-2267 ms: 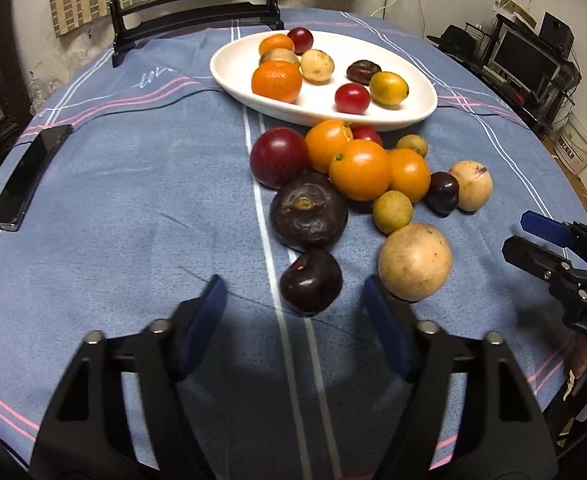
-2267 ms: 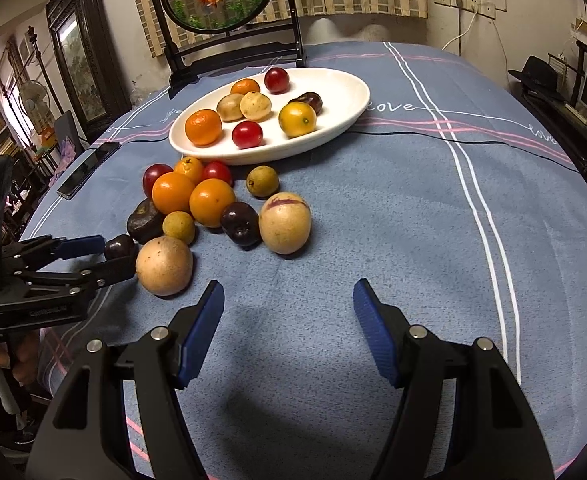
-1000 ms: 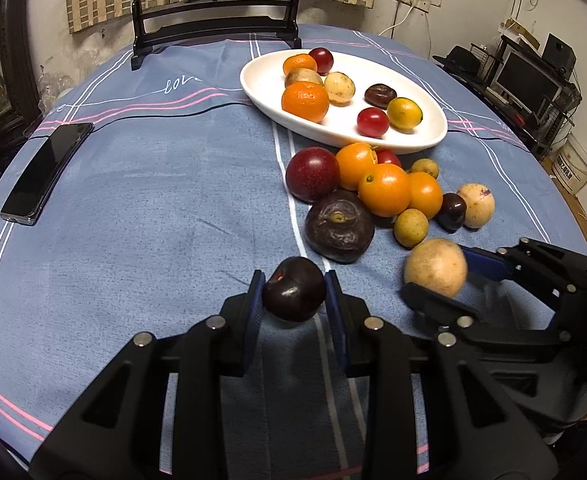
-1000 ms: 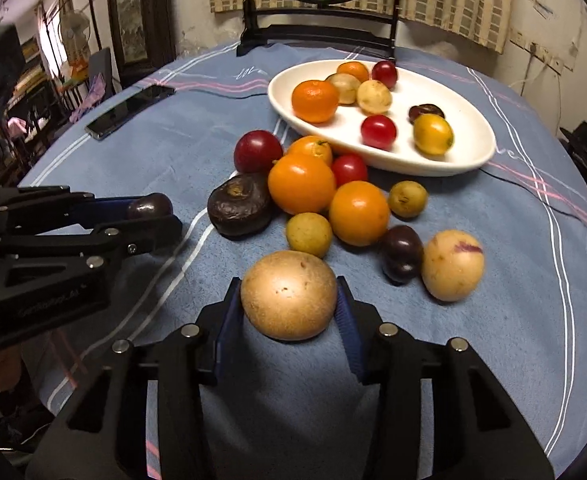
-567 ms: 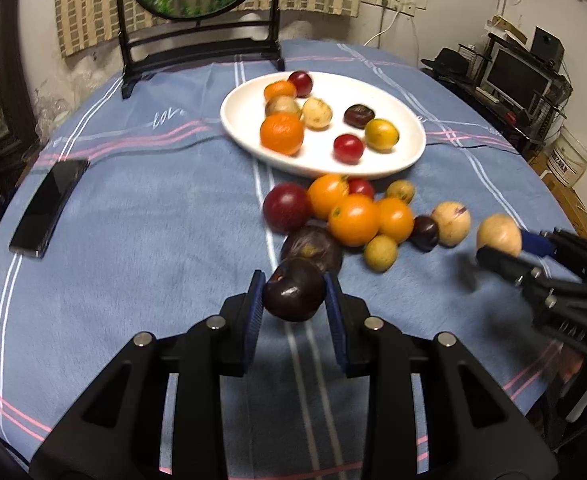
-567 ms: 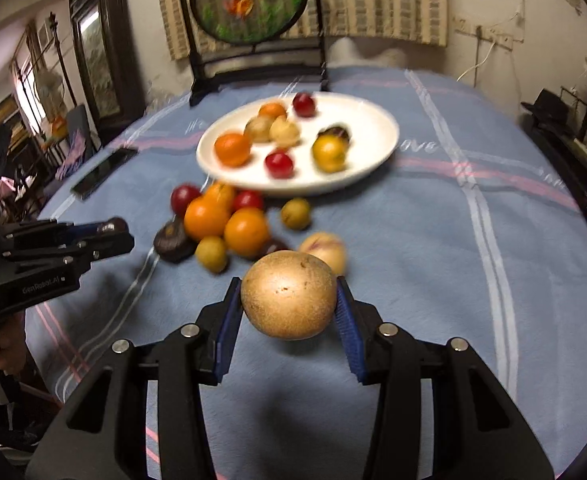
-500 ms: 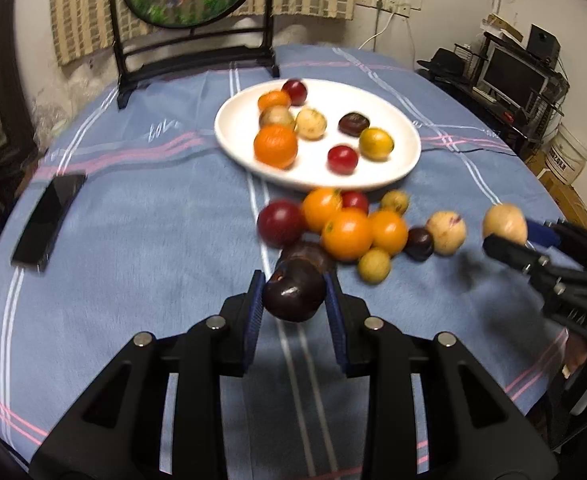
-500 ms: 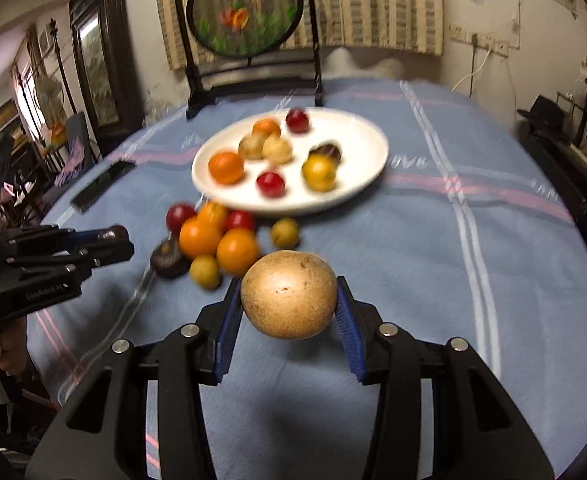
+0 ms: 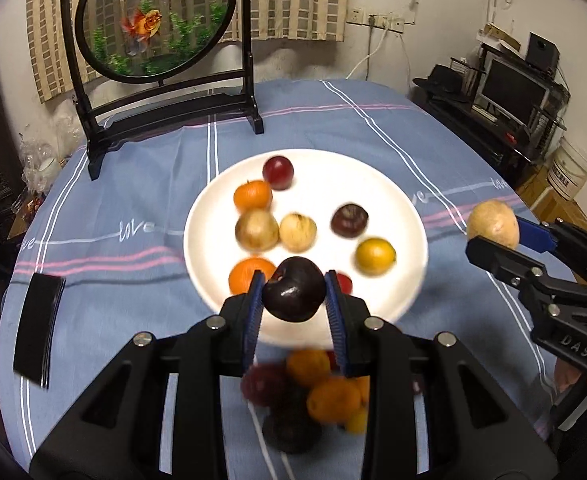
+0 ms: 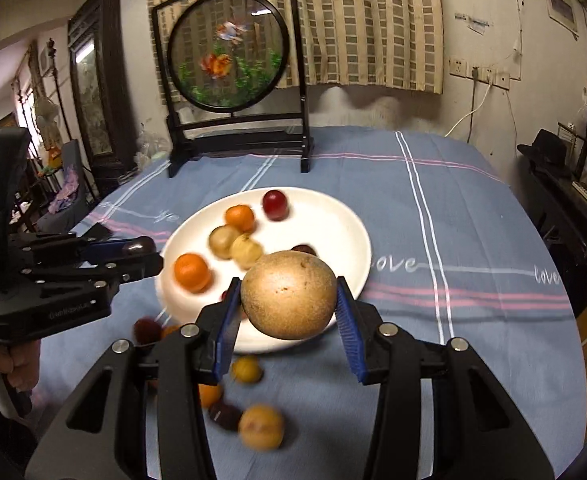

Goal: Organize fruits
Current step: 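Carry dark plum and pale beige fruit onto the white plate and release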

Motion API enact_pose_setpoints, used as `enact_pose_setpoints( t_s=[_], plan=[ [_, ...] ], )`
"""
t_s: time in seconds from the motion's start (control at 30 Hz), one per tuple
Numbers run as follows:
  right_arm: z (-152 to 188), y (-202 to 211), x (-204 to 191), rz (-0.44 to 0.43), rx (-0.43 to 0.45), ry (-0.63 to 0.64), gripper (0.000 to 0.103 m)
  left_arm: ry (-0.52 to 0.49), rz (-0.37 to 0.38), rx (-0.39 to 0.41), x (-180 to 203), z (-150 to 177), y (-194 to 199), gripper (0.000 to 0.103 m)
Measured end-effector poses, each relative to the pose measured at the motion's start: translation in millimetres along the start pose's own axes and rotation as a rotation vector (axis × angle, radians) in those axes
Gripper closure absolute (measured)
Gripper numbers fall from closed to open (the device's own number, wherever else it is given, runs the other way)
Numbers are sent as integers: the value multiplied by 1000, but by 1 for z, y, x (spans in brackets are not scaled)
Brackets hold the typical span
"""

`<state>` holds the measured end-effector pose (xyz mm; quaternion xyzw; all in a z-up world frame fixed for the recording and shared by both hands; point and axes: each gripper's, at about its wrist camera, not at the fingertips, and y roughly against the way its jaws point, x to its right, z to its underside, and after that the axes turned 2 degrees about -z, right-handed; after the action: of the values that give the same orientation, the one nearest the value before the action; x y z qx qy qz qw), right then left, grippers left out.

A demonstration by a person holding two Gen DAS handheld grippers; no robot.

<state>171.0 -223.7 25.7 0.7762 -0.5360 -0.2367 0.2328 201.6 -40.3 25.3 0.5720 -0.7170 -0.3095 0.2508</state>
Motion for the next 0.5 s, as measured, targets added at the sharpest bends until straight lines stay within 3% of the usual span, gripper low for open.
enact_pose_setpoints(
  t_s=[0.23,0.5],
  plan=[
    [-24,-67,13,-30,-86,-33,57,25,-7,-76,-2,-22,-59,72],
    [-26,-111,14,-28,-163,-18,57,35,-3,-117,-4,-28,-91,72]
  ],
)
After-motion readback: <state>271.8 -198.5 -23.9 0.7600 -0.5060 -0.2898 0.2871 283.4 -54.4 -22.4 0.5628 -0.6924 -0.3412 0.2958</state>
